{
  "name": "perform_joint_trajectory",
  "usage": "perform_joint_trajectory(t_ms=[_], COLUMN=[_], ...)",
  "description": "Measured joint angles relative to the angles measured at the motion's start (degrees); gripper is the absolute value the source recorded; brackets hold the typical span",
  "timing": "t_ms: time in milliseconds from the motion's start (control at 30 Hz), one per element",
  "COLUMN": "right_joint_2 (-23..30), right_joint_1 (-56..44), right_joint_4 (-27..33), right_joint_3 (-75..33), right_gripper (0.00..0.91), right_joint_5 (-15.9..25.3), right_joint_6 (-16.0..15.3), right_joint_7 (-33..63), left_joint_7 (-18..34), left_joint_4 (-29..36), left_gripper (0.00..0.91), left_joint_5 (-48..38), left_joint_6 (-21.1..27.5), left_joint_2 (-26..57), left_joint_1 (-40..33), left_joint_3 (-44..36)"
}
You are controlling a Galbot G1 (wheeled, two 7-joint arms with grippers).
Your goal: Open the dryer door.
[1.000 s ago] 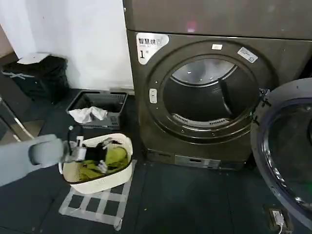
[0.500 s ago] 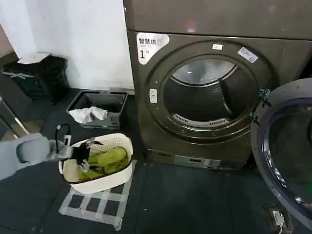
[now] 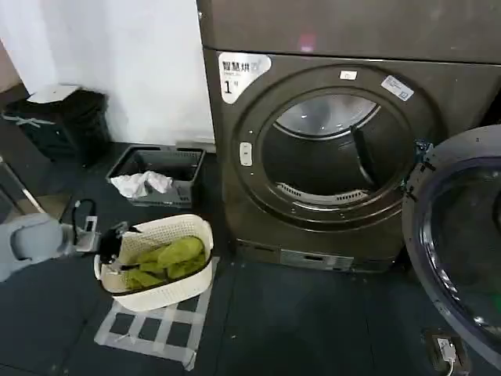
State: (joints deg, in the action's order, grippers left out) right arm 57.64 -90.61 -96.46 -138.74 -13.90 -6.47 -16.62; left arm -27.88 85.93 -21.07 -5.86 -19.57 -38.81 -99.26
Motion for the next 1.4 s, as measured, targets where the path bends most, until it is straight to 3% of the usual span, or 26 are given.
perform_joint_trajectory(t_ms=[1400], right_joint_2=[0.2], right_joint_1=[-1.2], right_joint_4=[0.3], right_joint_3=[-0.8], right_gripper=[0.907], right_joint_5=[-0.8], right_joint_6=[0.5], right_joint_7=[0.3], left_joint_7=[-2.4], left_joint_4=[-1.8], left_gripper=[0.907], left_joint_5=[1.9], left_joint_6=[-0.4], left_joint_2=[3.7], left_joint_1=[1.1], left_joint_3=[1.6])
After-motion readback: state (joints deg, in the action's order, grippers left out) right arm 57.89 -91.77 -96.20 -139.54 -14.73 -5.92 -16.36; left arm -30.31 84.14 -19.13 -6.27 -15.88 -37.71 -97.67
